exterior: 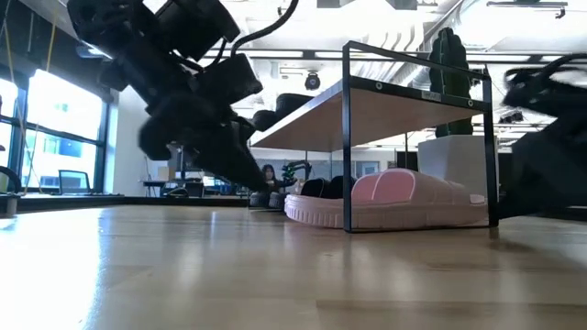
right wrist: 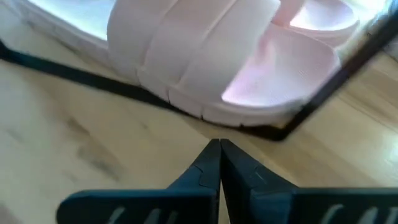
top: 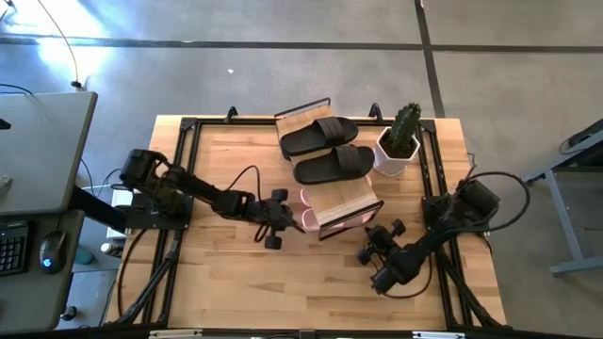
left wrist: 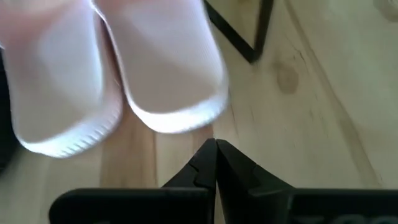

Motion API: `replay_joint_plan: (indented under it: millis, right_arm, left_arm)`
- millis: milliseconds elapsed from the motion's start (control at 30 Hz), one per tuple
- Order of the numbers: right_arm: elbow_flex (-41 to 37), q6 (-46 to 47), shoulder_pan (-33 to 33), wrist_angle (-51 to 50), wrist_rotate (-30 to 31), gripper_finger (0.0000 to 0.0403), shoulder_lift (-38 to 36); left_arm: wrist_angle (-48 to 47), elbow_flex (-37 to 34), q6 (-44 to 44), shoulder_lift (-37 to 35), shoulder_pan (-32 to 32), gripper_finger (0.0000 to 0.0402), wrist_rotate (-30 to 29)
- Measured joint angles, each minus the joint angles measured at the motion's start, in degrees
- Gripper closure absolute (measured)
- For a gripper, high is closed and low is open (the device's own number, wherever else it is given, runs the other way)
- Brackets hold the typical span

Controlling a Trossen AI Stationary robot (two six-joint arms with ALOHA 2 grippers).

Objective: Pick and place slides into the shelf
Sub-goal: Put the pink slide under the shelf

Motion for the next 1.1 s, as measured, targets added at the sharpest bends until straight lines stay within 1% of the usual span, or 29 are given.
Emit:
replay_joint_plan:
  millis: [100,167,200,267,300,333,467,567,600,700,833,1100]
  right_arm:
    - [1.3,4.1,2.7,-4.5,-1.2,0.0403,-1.2]
    - [2.0,8.2,4.8,-9.0,-3.5,0.0403,-2.1]
    - [2.1,11.6,5.6,-12.2,-5.6,0.0403,-2.5]
    - [1.5,21.2,7.5,-17.9,-8.3,0.0403,-2.9]
    - [0.9,25.5,8.3,-19.6,-8.2,0.0403,-2.9]
    - [0.1,27.9,9.0,-19.5,-7.3,0.0403,-2.9]
    - [-3.5,27.5,7.2,-12.3,-7.0,0.0403,-3.2]
    - [-6.6,27.7,6.4,-8.8,-6.9,0.0403,-3.2]
    - [-7.3,27.8,6.4,-8.1,-5.8,0.0403,-3.2]
    - [-8.8,27.8,6.2,-5.6,-4.9,0.0403,-3.2]
    - [-10.2,27.8,6.2,-3.3,-3.6,0.0403,-3.2]
    - [-10.5,27.0,5.3,-2.3,-1.1,0.0403,-4.3]
  left_arm:
    - [-2.0,0.0,-1.3,-0.1,0.0,0.0401,0.3]
    - [-1.9,0.0,-1.9,0.3,0.0,0.0401,0.3]
    - [-1.8,0.0,-2.1,0.6,0.0,0.0401,0.3]
    - [-1.9,0.0,-2.3,1.1,0.0,0.0401,0.3]
    - [-1.5,0.0,-2.6,1.3,0.0,0.0401,0.3]
    - [-0.7,0.0,-2.8,1.7,0.0,0.0401,0.3]
    - [1.4,0.0,-2.8,2.6,0.0,0.0401,0.2]
    - [2.3,0.0,-2.7,2.7,0.0,0.0401,0.1]
    - [2.6,0.0,-2.7,2.7,0.0,0.0401,0.0]
    - [3.4,0.0,-2.8,2.7,0.0,0.0401,-1.6]
    - [3.8,0.0,-2.8,2.7,0.0,0.0401,-3.7]
    - [3.8,0.0,-2.8,2.7,0.0,0.0401,-3.3]
